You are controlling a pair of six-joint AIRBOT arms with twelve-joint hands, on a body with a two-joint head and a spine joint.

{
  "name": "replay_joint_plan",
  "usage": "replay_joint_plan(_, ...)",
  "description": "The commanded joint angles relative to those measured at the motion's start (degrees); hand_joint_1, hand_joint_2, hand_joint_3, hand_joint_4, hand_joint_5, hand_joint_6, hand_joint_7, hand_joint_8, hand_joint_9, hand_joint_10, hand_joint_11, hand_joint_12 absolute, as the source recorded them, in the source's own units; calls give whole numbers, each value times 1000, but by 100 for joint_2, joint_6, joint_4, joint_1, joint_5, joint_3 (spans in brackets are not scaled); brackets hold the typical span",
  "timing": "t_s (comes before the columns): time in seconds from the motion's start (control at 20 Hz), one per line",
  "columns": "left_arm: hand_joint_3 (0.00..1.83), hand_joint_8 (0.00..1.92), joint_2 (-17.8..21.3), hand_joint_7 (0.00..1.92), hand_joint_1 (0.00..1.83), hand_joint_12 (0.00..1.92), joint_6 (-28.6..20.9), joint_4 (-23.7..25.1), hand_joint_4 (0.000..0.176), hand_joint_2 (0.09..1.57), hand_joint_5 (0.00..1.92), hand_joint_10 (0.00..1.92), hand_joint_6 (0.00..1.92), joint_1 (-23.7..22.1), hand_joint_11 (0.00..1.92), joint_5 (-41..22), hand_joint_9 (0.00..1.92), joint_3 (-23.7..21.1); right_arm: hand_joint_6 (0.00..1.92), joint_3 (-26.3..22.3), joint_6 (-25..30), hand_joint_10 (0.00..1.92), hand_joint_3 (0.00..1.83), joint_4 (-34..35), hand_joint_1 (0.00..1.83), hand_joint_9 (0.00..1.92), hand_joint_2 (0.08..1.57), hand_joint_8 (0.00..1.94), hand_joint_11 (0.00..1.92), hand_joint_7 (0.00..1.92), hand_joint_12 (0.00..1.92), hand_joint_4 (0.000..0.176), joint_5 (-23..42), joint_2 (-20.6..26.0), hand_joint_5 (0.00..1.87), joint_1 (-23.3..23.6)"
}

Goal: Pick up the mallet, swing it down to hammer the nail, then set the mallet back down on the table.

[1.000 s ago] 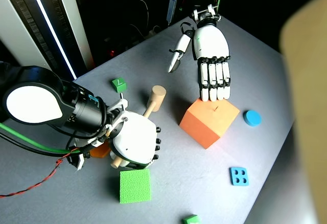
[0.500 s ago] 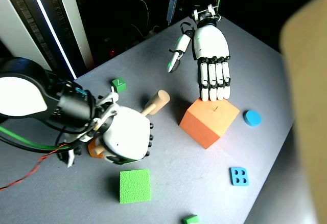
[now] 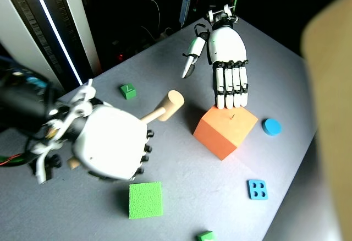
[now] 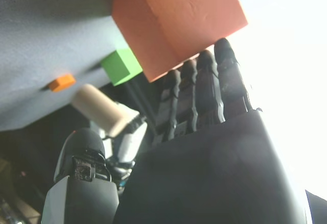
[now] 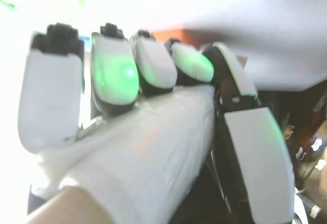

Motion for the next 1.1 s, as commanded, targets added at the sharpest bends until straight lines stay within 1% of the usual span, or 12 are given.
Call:
replay_joint_plan(0.0,4,4,-19,130,0,162,-16,-2,0,1203,103,4,2,-19,17,-483,116,10,1921,-17,46,1921,7,3,469,1570,1562,1941,1729,1475,1921,9,974,14,1310,104)
replay_joint_plan(0.05,4,4,-19,132,0,163,-16,-2,0,1205,105,3,2,-19,16,-483,114,10,1921,-8,22,1921,5,3,477,1569,1562,1941,1729,1475,1921,9,1160,24,1307,131)
replay_joint_plan(0.1,4,4,-18,132,0,163,-16,-2,0,1205,106,3,2,-22,16,-483,114,12,1921,55,-126,1921,4,4,478,1569,1562,1941,1729,1475,1921,10,1606,-7,1307,246)
replay_joint_plan(0.3,6,5,-17,140,0,168,-16,-2,0,1211,116,6,5,-22,25,-483,127,11,1921,261,-424,1921,0,166,517,1559,1542,1941,1718,1466,1921,8,2066,-166,1314,383)
replay_joint_plan(0.35,4,1,-17,133,0,166,-16,-2,0,1210,107,3,0,-22,19,-491,122,12,1921,304,-2567,1921,0,2139,553,1563,1533,1941,1723,1463,1921,11,2406,-225,1301,357)
replay_joint_plan(0.4,3,2,-17,135,0,167,-16,-2,0,1209,114,2,4,-22,20,-493,121,13,1921,313,-3745,1921,0,3059,544,1568,1534,1941,1726,1473,1921,13,2783,-272,1314,316)
replay_joint_plan(0.45,3,2,-18,136,0,168,-16,-2,0,1208,115,3,4,-22,21,-495,123,14,1921,322,-4499,1921,0,3673,527,1561,1536,1941,1717,1471,1921,13,2984,-324,1321,302)
replay_joint_plan(0.5,3,0,-19,132,0,166,-14,-2,0,1209,111,1,2,-22,17,-495,119,16,1921,327,-4967,1921,0,4167,524,1560,1538,1941,1715,1471,1921,13,2991,-382,1322,296)
replay_joint_plan(0.7,2,2,-18,128,0,161,-11,-2,0,1210,102,0,2,-19,3,-495,105,16,1921,331,-5282,1921,2,5321,529,1573,1545,1941,1731,1470,1921,15,2895,-527,1318,109)
replay_joint_plan(0.85,3,4,-18,137,0,167,-11,-2,0,1212,114,4,6,-21,14,-503,115,14,1921,331,-5328,1921,1,5821,514,1564,1547,1941,1727,1457,1921,14,2854,-551,1293,5)
replay_joint_plan(1.0,5,0,-18,126,0,167,-11,-2,0,1219,105,2,1,-21,11,-507,112,12,1921,329,-6426,1921,2,6897,508,1564,1552,1941,1732,1453,1921,14,3074,-550,1293,-84)
replay_joint_plan(1.05,5,0,-18,123,0,168,-11,-2,0,1219,104,2,1,-21,13,-508,113,14,1921,301,-7251,1921,2,7866,506,1562,1551,1941,1730,1451,1921,14,3169,-560,1294,-118)
